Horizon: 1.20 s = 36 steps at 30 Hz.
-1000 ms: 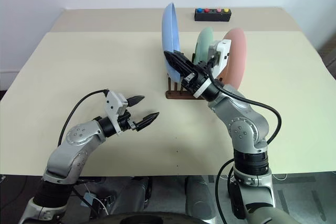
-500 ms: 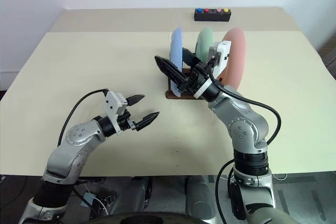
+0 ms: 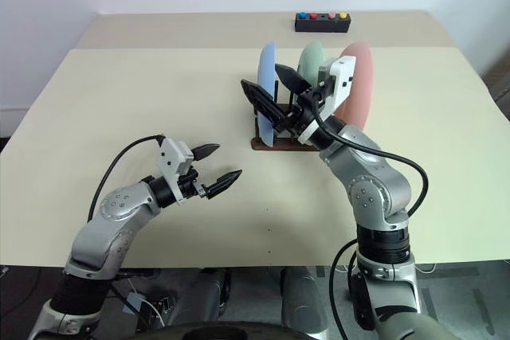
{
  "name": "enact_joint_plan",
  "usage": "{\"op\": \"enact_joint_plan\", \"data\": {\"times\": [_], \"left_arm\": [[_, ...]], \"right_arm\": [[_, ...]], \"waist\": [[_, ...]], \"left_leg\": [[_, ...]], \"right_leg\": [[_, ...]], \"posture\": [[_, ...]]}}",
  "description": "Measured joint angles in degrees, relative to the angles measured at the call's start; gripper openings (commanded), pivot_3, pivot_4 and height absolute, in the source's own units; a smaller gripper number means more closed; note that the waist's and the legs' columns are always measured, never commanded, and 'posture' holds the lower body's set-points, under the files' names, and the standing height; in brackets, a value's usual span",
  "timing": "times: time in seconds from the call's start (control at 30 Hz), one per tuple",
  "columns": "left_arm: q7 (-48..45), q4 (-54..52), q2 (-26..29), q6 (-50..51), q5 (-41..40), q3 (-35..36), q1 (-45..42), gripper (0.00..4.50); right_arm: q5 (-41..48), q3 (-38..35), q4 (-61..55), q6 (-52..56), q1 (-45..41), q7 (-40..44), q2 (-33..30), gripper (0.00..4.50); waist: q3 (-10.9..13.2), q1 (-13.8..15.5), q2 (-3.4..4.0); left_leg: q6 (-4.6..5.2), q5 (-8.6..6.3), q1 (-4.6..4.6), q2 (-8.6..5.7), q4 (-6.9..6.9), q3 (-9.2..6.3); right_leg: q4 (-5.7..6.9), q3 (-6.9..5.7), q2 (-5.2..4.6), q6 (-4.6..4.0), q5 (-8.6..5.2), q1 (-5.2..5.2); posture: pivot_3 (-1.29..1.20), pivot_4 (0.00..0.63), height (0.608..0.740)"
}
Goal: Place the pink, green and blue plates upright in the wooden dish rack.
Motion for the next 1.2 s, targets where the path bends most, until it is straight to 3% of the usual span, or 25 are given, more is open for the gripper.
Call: {"op": "enact_joint_plan", "data": {"times": [0.23,0.43,0.67,0.77,0.83,0.97,1.2], "left_arm": [[0.0,0.0,-0.1,0.0,0.0,0.0,-0.1,4.5],[0.5,0.2,-0.1,-0.6,0.0,0.4,-0.4,4.5],[0.2,3.0,1.9,-1.9,0.2,3.0,-0.5,4.5],[-1.1,4.5,2.6,-3.0,0.7,2.7,-0.6,4.5],[-1.9,5.9,3.0,-3.3,1.2,2.6,-0.7,4.5],[-2.6,6.4,2.3,-4.9,2.1,1.3,-0.9,4.5],[-3.8,8.6,2.5,-7.5,3.0,1.2,0.3,4.5]], "right_arm": [[-2.2,0.1,-3.1,-0.5,-1.3,0.8,-3.8,4.47],[-4.2,-3.9,-8.1,-2.8,-0.3,4.1,-12.3,4.47],[0.0,-20.0,-12.5,-3.1,20.4,15.5,-24.9,4.47],[-1.1,-27.7,-13.0,-4.5,36.5,21.2,-25.6,4.47],[-2.9,-30.1,-11.4,-5.8,42.4,22.8,-25.0,4.47],[-7.3,-30.5,-8.2,-11.4,46.3,24.1,-23.5,4.47],[-14.6,-23.6,-1.1,-19.2,46.6,22.9,-19.3,4.47]], "waist": [[0.0,0.0,0.0],[0.0,0.4,0.0],[0.0,0.5,0.01],[0.0,0.7,0.03],[0.0,0.3,0.03],[0.0,0.1,0.03],[0.0,0.3,0.05]], "left_leg": [[0.0,0.0,-0.01,0.0,0.0,0.0],[0.01,0.0,-0.03,0.0,0.0,0.0],[0.11,-0.06,-0.02,0.0,0.05,0.05],[0.13,-0.07,0.06,0.02,0.05,0.05],[0.13,-0.07,0.09,0.02,0.13,0.17],[0.12,-0.07,0.29,0.1,0.17,0.28],[0.12,-0.07,0.22,0.1,0.13,0.27]], "right_leg": [[-0.02,0.0,0.0,0.0,0.0,0.0],[-0.08,-0.01,-0.01,0.0,0.0,0.03],[-0.19,-0.02,-0.03,0.03,-0.02,0.15],[-0.19,-0.03,-0.01,0.06,-0.06,0.27],[-0.21,0.05,-0.02,-0.02,-0.09,0.28],[-0.21,0.11,0.02,-0.18,-0.17,0.44],[-0.25,0.12,0.01,-0.15,-0.16,0.39]], "posture": [[0.0,0.15,0.74],[0.0,0.15,0.74],[0.0,0.15,0.74],[0.0,0.15,0.74],[0.0,0.15,0.74],[0.0,0.15,0.74],[0.0,0.15,0.74]]}}
